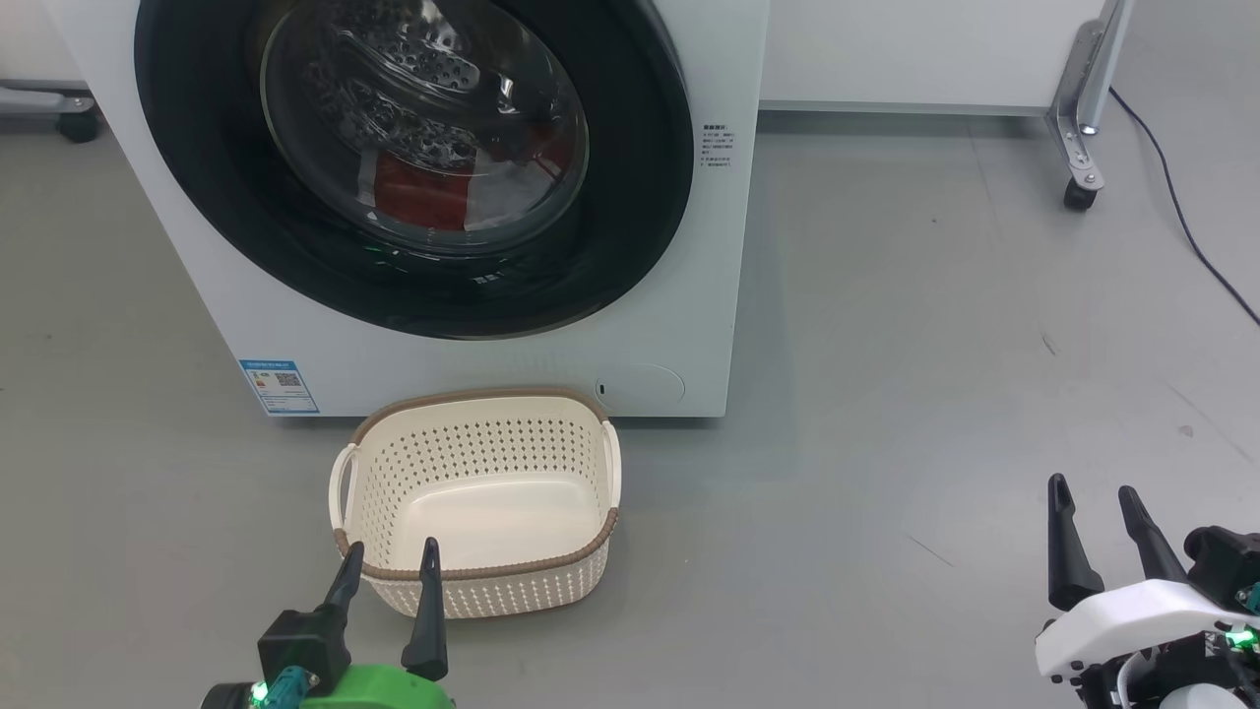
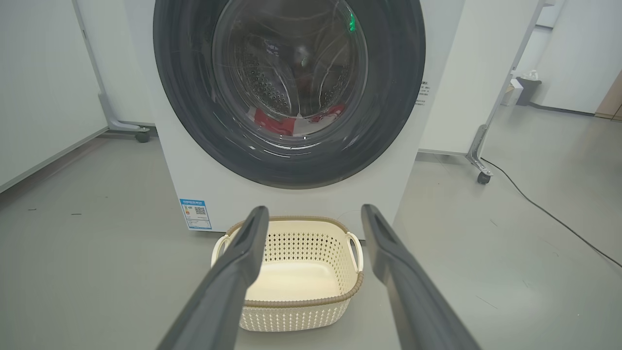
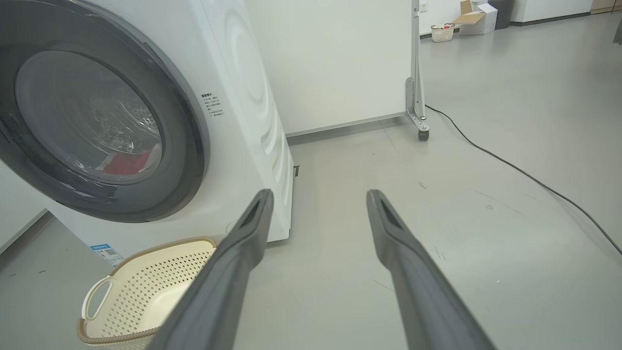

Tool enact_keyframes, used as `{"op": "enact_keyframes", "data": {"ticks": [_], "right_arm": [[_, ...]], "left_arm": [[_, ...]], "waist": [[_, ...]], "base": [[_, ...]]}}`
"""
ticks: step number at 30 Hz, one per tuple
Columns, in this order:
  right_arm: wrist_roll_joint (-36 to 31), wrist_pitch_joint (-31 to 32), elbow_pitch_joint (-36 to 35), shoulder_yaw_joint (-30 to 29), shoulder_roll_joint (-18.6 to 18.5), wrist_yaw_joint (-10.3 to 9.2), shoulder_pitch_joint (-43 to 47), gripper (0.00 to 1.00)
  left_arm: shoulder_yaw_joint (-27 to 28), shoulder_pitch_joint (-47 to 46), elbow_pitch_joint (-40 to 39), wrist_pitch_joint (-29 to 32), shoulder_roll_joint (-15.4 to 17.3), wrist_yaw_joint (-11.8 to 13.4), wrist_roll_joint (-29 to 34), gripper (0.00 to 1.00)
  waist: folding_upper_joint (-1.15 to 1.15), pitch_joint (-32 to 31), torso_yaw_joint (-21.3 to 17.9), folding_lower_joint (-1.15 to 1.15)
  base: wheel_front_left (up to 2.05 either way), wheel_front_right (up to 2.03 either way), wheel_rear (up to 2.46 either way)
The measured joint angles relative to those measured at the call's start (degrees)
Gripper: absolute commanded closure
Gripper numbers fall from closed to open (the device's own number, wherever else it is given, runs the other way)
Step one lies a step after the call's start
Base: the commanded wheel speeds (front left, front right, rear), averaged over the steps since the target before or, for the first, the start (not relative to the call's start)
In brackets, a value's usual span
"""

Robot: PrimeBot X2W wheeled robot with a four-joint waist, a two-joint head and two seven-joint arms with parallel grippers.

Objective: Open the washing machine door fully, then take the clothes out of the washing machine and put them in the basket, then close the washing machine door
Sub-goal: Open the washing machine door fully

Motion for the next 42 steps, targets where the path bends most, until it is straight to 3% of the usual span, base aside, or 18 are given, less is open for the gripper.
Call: {"op": "enact_keyframes", "data": {"ticks": [6, 7, 8, 10, 17, 24, 30, 35, 42], "right_arm": [[0.01, 0.0, -0.1, -0.19, 0.0, 0.0, -0.04, 0.0], [0.04, 0.0, -0.25, -0.3, -0.01, 0.0, -0.05, 0.12], [0.09, 0.0, -0.44, -0.41, -0.05, 0.0, -0.1, 0.49], [0.31, 0.0, -0.57, -0.63, -0.07, 0.05, -0.58, 1.0], [3.61, 0.26, -2.43, -2.67, -0.22, 0.66, -3.75, 1.0], [16.53, 1.57, -3.41, -8.73, 4.76, 1.63, -8.11, 1.0], [28.42, 4.74, -3.97, -15.63, 6.3, 1.56, -14.19, 1.0], [36.4, 9.39, -4.68, -19.0, 5.64, 0.24, -20.65, 1.0], [39.06, 15.39, -5.53, -19.19, 2.01, -3.32, -31.22, 1.0]], "left_arm": [[-0.42, 0.0, -0.02, 0.0, 0.01, 0.0, -0.04, 0.0], [-0.57, -0.01, -0.07, 0.0, 0.02, 0.01, -0.05, 0.0], [-0.71, -0.01, -0.13, 0.0, 0.02, 0.01, -0.05, 0.0], [-0.94, -0.07, -0.25, 0.0, 0.02, 0.01, -0.05, 0.0], [-1.79, -0.69, -0.96, 0.0, 0.05, 0.2, -0.05, 0.0], [-3.28, -3.59, -3.08, 0.0, 0.1, 0.22, -0.6, 0.0], [-4.81, -5.9, -4.25, 0.0, 0.11, 0.25, -1.14, 0.0], [-5.34, -7.41, -5.15, -0.01, 0.1, 0.26, -1.8, 0.0], [-6.66, -9.84, -6.43, -0.01, 0.09, 0.63, -2.03, 0.0]], "waist": [[0.0, 0.34, 0.07, 0.0], [0.0, 0.49, 0.1, 0.0], [0.0, 0.69, 0.14, 0.0], [0.0, 1.16, 0.25, 0.0], [0.0, 3.5, 0.92, 0.0], [0.0, 7.09, 2.11, 0.0], [0.0, 10.49, 3.87, 0.0], [0.0, 13.4, 5.73, 0.0], [0.0, 17.89, 8.0, 0.0]], "base": [[0.0, 0.0, 0.0], [0.0, 0.0, 0.0], [0.0, 0.0, 0.0], [0.0, 0.0, 0.0], [0.0, 0.0, 0.0], [0.0, 0.0, 0.0], [0.0, 0.0, 0.0], [0.0, 0.0, 0.0], [0.0, 0.0, 0.0]]}}
